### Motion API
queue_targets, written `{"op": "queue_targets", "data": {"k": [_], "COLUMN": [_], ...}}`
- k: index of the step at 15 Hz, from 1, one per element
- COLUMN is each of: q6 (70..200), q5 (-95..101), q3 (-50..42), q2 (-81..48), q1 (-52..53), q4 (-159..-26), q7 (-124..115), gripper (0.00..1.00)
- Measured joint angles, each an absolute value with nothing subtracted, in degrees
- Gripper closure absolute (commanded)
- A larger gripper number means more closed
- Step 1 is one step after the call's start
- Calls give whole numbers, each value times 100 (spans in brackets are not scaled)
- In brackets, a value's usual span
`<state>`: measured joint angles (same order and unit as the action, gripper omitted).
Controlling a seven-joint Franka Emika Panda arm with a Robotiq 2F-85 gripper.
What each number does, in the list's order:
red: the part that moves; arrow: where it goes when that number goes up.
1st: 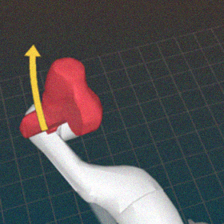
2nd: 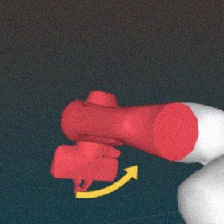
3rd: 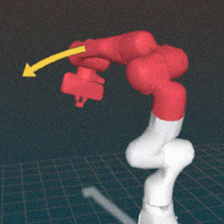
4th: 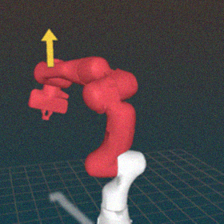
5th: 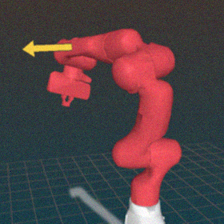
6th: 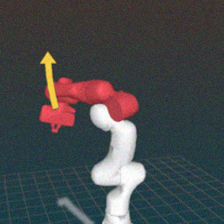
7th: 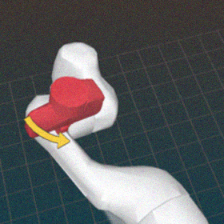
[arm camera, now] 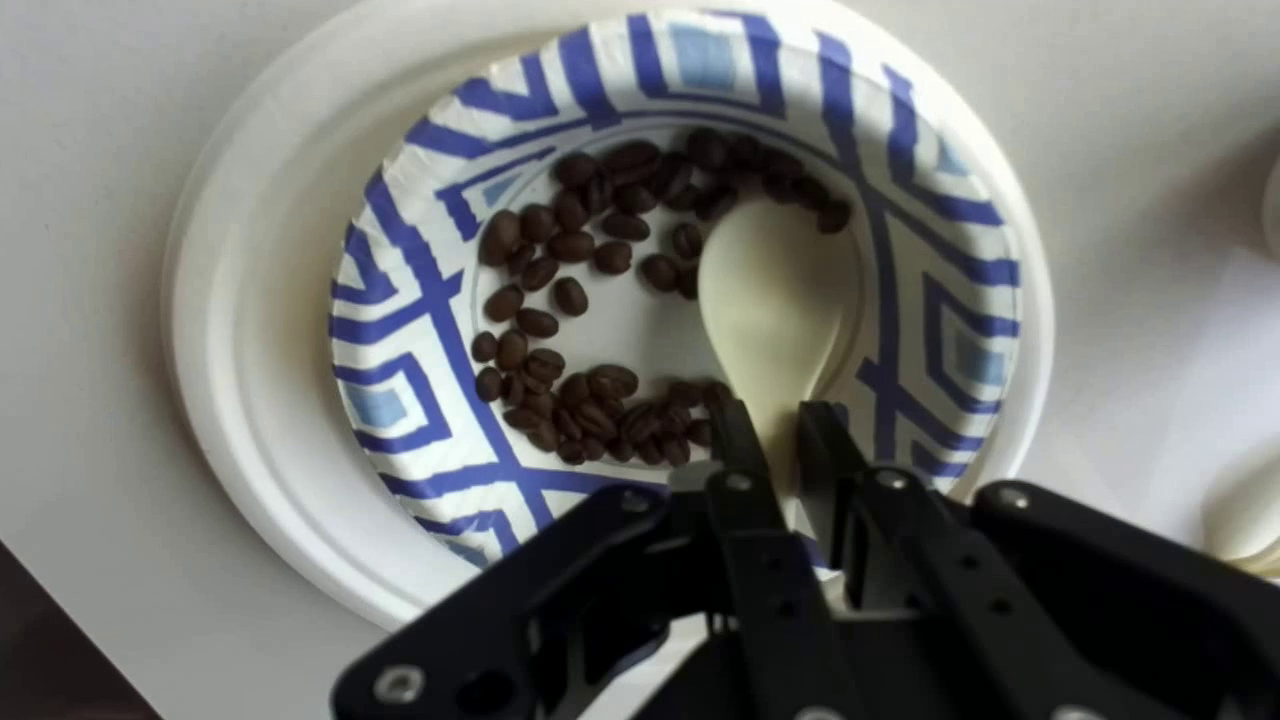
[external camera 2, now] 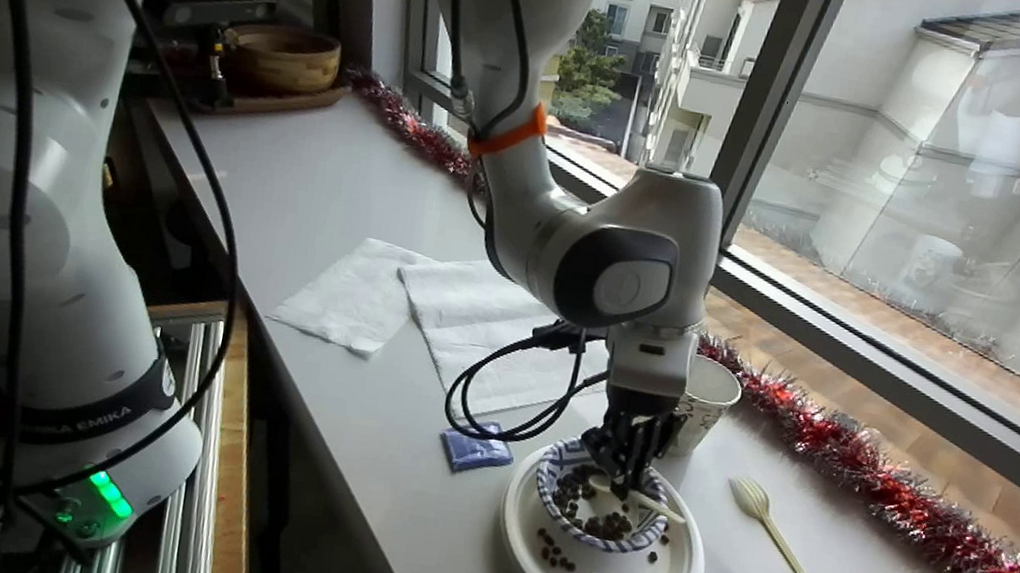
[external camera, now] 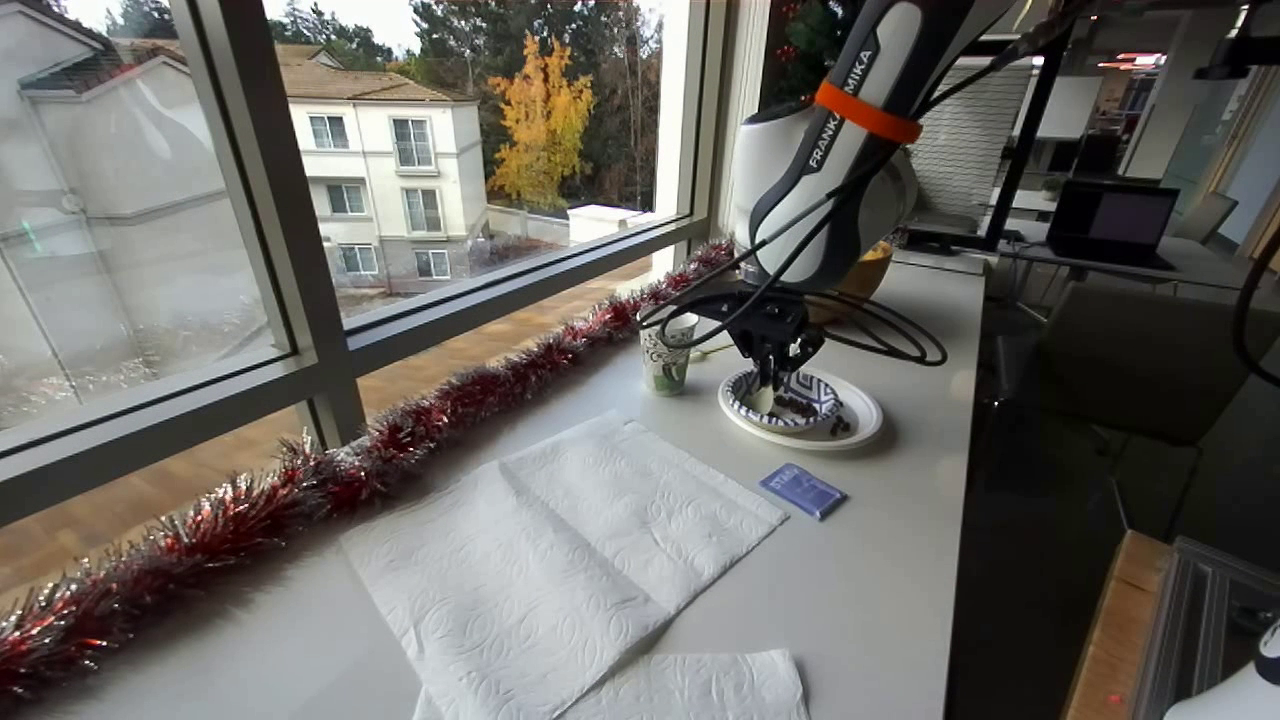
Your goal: Take a scoop out of the bowl using the spoon and empty it into the cup then place the spoon back
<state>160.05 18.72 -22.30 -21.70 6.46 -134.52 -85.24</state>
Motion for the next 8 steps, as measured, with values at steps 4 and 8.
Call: {"op": "queue_targets", "data": {"k": [4, 8], "q6": [16432, 16639], "q5": [1846, 1559], "q3": [-2214, -2059], "q2": [-2167, -2157], "q1": [628, 484], "q4": [-13611, -13712], "q7": [-8134, -7571], "gripper": [96, 96]}}
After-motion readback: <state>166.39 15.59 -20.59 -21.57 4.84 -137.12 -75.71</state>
